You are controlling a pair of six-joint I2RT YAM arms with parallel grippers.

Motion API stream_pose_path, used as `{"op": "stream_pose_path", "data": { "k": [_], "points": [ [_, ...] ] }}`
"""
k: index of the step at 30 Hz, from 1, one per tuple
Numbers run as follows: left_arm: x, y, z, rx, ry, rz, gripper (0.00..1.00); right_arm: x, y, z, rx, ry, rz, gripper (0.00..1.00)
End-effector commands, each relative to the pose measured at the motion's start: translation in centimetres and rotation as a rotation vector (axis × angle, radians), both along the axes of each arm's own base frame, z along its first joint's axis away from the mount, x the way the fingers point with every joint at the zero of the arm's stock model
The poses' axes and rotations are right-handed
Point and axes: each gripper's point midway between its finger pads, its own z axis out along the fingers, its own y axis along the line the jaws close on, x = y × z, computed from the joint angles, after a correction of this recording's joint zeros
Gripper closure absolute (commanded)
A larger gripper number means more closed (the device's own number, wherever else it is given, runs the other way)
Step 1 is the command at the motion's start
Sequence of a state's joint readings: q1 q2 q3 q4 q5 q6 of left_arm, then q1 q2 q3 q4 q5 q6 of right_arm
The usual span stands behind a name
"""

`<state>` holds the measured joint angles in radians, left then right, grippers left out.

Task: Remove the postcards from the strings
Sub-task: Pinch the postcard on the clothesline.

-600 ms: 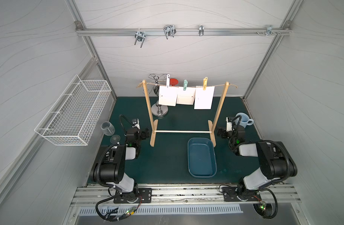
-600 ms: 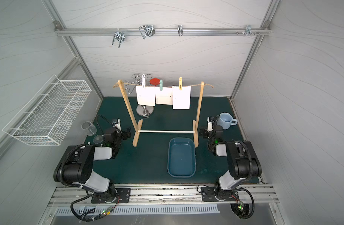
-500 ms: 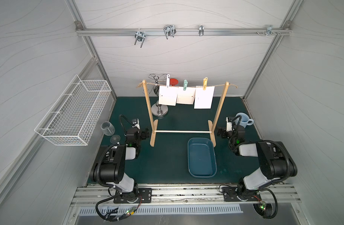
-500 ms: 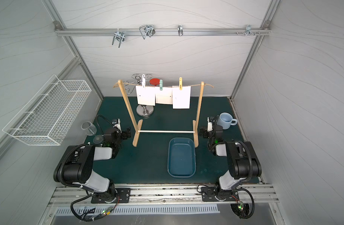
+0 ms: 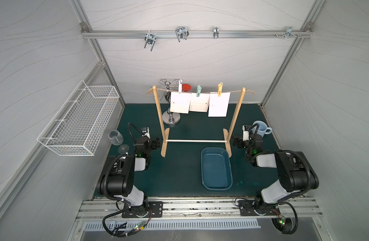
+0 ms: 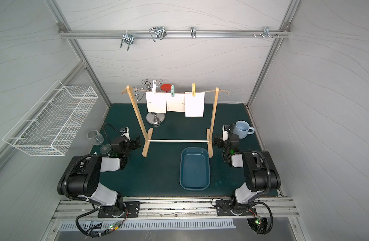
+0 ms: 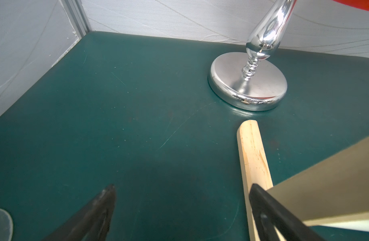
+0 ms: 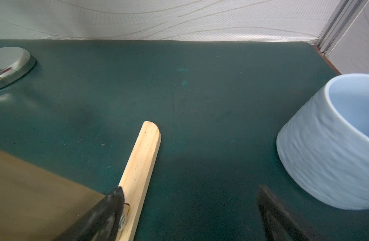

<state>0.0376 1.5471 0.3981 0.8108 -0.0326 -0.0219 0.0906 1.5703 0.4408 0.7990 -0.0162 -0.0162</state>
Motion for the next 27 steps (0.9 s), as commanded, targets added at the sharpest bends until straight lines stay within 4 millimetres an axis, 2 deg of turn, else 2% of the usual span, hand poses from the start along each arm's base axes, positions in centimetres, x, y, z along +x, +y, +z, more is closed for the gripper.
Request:
{"op": "stream_pose_path", "data": {
  "k": [1,7,10,13,18,22,25,26,27],
  "points": [
    [1.2,0.1,1.4,0.0,-0.047,-0.004,0.0,0.3,-0.2,-0.1,-0.002,0.006,0.004,0.01],
    [1.2,0.2,1.4,0.0,-0.047,-0.002,0.01,0.3,-0.1,-0.1,-0.002,0.005,0.007,0.01],
    [1.1,0.2,1.4,0.001,-0.047,0.002,0.1,0.2,-0.1,-0.1,-0.002,0.001,0.006,0.02],
    [1.1,0.8,2.1,0.007,-0.055,0.039,0.17,0.3,-0.9,0.7,-0.004,-0.006,-0.047,0.03],
    [0.7,1.8,5.0,0.03,-0.019,0.123,0.36,0.2,-3.5,4.1,-0.02,0.015,-0.205,0.05],
    [-0.3,1.7,6.9,0.071,-0.047,0.204,0.36,-0.3,-3.8,7.2,0.013,0.022,-0.246,0.06],
    [-0.9,1.4,8.5,-0.017,-0.08,0.254,0.36,-1.0,-3.6,9.4,0.024,0.034,-0.256,0.09],
    [-1.3,1.0,8.2,-0.042,-0.046,0.252,0.37,-1.3,-3.7,10.1,0.03,0.025,-0.278,0.09],
    [-1.4,0.5,9.0,-0.046,-0.052,0.245,0.38,-1.6,-3.6,10.9,0.043,0.009,-0.281,0.09]
  ]
}}
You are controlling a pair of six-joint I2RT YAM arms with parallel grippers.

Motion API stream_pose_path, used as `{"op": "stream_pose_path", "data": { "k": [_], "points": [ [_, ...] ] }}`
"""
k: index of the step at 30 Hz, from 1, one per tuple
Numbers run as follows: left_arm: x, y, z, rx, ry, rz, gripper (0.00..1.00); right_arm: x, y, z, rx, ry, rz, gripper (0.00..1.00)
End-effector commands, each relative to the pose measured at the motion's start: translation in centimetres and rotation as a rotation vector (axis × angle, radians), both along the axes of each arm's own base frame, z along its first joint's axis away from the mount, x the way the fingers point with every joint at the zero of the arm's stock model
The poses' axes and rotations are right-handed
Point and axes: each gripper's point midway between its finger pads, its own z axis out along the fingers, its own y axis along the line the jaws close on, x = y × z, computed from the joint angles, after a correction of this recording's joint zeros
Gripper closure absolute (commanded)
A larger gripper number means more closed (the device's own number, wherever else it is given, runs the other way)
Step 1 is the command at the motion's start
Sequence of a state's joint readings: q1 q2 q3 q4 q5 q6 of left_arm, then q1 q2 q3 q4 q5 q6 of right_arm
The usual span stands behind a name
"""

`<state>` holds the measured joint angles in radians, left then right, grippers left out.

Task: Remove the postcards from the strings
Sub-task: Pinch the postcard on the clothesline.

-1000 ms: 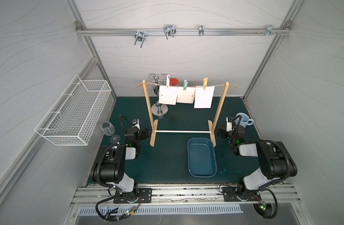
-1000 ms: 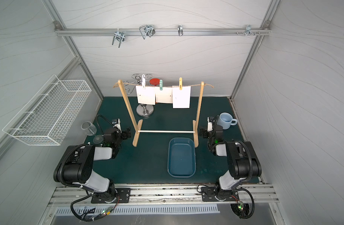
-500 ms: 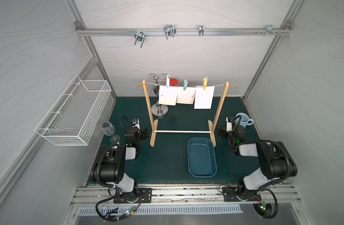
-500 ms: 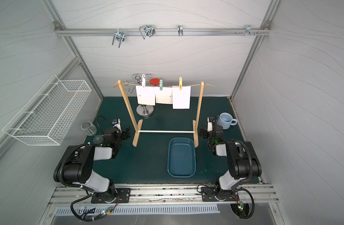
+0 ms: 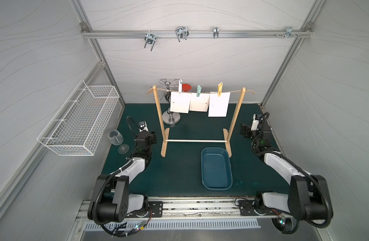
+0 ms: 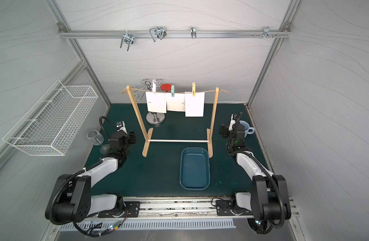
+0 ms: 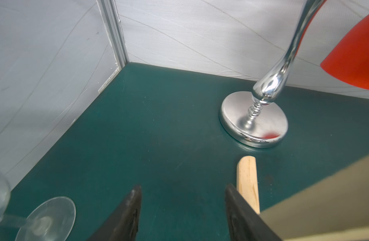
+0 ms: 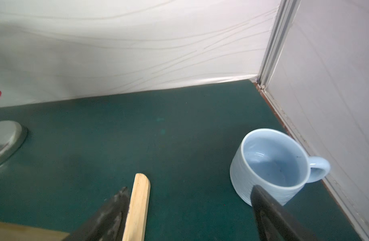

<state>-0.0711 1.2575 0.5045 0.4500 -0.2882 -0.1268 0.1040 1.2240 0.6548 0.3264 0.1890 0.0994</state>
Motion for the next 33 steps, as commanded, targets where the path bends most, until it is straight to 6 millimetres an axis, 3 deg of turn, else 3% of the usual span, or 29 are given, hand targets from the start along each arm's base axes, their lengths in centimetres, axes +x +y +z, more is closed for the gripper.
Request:
{"op": "stream_pose_path", "data": {
  "k": [1,9,14,20,24,33],
  "points": [
    [-0.5,-0.1,2.4,-0.045,-0.014,0.077,0.38,-2.0,-0.5,-0.2,0.023,0.074,-0.059,0.09],
    [-2.9,-3.6,7.8,-0.158,-0.077,-0.003,0.41,-4.3,1.7,7.5,0.042,-0.047,0.013,0.09],
    [-4.6,-7.1,11.3,-0.08,-0.092,-0.141,0.42,-6.0,1.6,12.6,0.033,-0.122,0.005,0.09],
    [-6.7,-10.8,14.9,-0.049,-0.1,-0.282,0.44,-8.4,2.9,17.9,0.056,-0.196,0.096,0.09],
    [-7.4,-15.3,17.6,-0.061,-0.123,-0.466,0.46,-10.1,4.3,21.6,0.062,-0.252,0.188,0.1],
    [-7.9,-26.6,20.8,-0.126,-0.064,-0.892,0.45,-14.3,7.2,29.7,0.07,-0.37,0.399,0.1]
  ]
}}
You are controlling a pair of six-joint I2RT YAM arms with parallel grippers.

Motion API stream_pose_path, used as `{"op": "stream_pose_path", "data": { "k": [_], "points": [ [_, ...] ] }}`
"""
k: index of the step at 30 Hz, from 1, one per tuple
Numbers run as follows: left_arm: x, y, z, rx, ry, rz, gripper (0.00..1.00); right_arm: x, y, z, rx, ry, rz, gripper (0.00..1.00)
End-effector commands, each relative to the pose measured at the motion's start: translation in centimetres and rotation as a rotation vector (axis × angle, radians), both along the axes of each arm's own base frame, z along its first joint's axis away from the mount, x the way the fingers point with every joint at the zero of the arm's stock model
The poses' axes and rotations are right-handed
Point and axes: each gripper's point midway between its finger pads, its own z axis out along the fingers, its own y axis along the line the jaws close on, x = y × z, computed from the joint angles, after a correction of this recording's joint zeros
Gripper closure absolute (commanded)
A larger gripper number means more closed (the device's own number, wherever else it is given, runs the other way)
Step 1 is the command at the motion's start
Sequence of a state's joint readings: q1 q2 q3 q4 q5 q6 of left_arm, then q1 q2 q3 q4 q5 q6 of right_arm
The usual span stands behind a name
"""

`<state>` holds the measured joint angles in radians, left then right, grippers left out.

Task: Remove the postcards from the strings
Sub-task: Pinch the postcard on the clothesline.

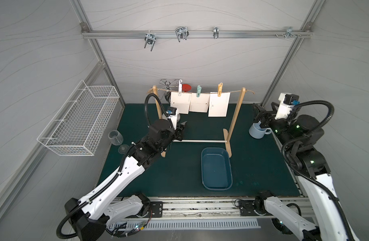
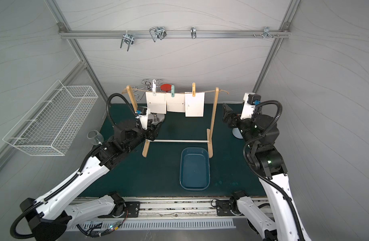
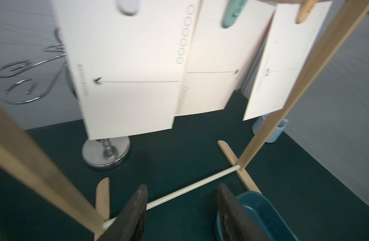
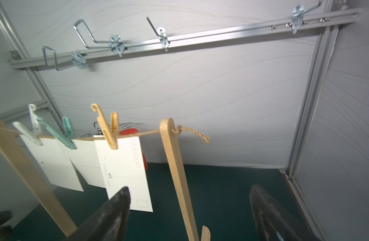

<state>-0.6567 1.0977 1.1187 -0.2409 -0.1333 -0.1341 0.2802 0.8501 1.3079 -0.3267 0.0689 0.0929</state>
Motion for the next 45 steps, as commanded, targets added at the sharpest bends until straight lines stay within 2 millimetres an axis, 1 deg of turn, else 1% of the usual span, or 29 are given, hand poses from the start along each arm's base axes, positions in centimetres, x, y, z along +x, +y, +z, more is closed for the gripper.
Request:
{"op": "stream_pose_path", "data": {
  "k": [1,4,7,13,16,20,24,30,32,38,41,45],
  "points": [
    [-0.9,-4.0,2.4,-0.045,0.002,-0.196,0.45,-1.9,2.0,2.0,-0.035,-0.02,0.138,0.1],
    [-0.6,-6.5,3.5,-0.059,0.0,-0.281,0.45,-2.7,4.9,3.5,-0.068,-0.019,0.317,0.08],
    [0.1,-8.1,4.3,-0.075,-0.007,-0.332,0.44,-2.6,7.0,4.4,-0.081,-0.01,0.445,0.08],
    [1.6,-10.5,4.8,-0.08,-0.028,-0.39,0.44,-0.9,9.2,5.4,-0.065,0.008,0.552,0.08],
    [2.2,-11.4,5.0,-0.08,-0.038,-0.408,0.45,-0.2,9.6,5.9,-0.052,0.002,0.566,0.08],
    [2.9,-12.5,5.2,-0.093,-0.047,-0.436,0.46,0.6,9.9,6.0,-0.053,0.003,0.571,0.08],
    [3.6,-13.2,5.6,-0.092,-0.064,-0.44,0.45,0.9,10.0,5.8,-0.057,0.003,0.571,0.07],
    [4.9,-13.5,6.2,-0.09,-0.086,-0.431,0.45,1.2,10.3,6.4,-0.068,-0.011,0.582,0.07],
    [5.4,-13.5,6.1,-0.091,-0.086,-0.426,0.45,1.4,10.5,6.7,-0.072,-0.016,0.59,0.07],
    [6.7,-13.1,6.2,-0.109,-0.089,-0.415,0.45,2.0,11.0,7.8,-0.088,-0.029,0.612,0.07],
    [7.2,-12.7,5.9,-0.1,-0.073,-0.401,0.45,2.2,11.1,8.0,-0.093,-0.031,0.618,0.07],
    [7.4,-11.9,5.6,-0.093,-0.075,-0.376,0.44,2.5,11.2,7.7,-0.101,-0.027,0.616,0.07]
  ]
}}
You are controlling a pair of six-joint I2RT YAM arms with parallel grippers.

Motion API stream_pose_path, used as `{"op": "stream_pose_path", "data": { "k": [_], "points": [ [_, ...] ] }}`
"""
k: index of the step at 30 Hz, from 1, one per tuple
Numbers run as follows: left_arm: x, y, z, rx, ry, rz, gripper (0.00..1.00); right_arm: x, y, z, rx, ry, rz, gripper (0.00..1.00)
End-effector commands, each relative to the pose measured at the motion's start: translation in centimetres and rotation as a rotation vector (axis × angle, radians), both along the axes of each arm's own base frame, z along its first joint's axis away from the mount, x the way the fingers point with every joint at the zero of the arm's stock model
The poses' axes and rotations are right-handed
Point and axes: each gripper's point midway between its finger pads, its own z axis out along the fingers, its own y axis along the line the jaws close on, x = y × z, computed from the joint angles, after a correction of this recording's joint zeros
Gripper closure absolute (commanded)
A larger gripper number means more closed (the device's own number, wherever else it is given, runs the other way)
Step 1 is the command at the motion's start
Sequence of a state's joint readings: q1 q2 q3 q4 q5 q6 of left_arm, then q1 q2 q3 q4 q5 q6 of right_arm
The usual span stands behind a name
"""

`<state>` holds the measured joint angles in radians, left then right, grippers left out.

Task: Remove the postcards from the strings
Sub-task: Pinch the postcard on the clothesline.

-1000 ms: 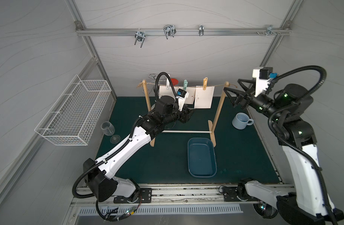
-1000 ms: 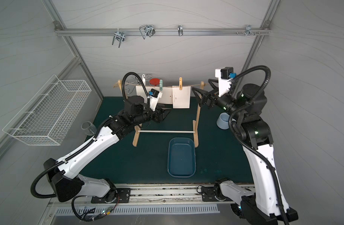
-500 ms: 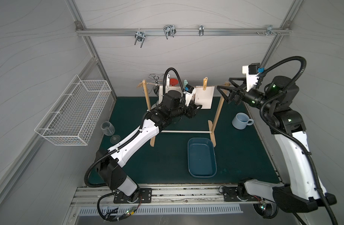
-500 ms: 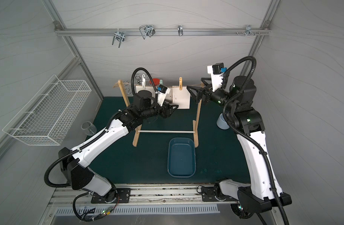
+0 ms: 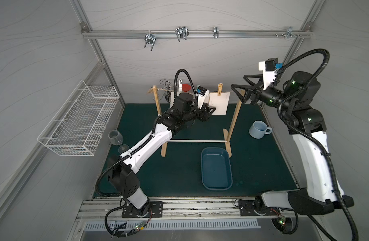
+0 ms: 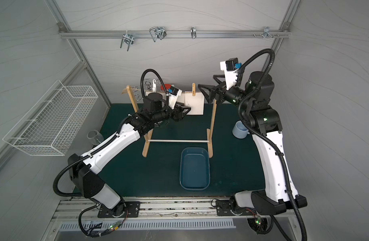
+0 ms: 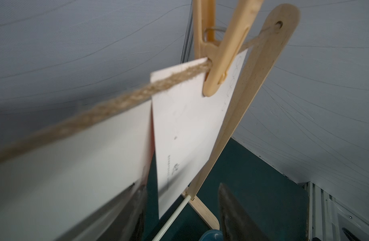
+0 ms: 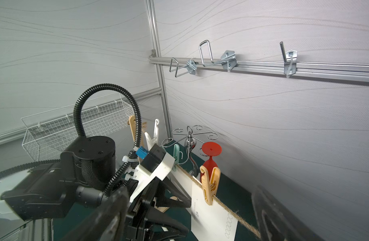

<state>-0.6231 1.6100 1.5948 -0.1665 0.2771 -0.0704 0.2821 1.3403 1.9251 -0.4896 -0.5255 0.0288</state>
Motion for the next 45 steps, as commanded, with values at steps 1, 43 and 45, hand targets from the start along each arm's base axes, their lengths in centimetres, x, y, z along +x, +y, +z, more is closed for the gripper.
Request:
{"op": "stream_pose_path", "data": {
  "k": [1,43,45],
  "points": [
    [0.3,0.4,2.7,-0.04,-0.071,0.005,0.44,-0.7,0.3,0.3,-0.016,-0.022,0.025,0.07],
    [0.0,-2.9,3.4,-0.163,-0.039,-0.17,0.47,4.0,3.2,-1.5,-0.07,0.058,0.138,0.06],
    [0.0,-2.9,3.4,-0.166,-0.039,-0.176,0.47,4.6,3.3,-2.0,-0.079,0.071,0.138,0.06]
  ]
}}
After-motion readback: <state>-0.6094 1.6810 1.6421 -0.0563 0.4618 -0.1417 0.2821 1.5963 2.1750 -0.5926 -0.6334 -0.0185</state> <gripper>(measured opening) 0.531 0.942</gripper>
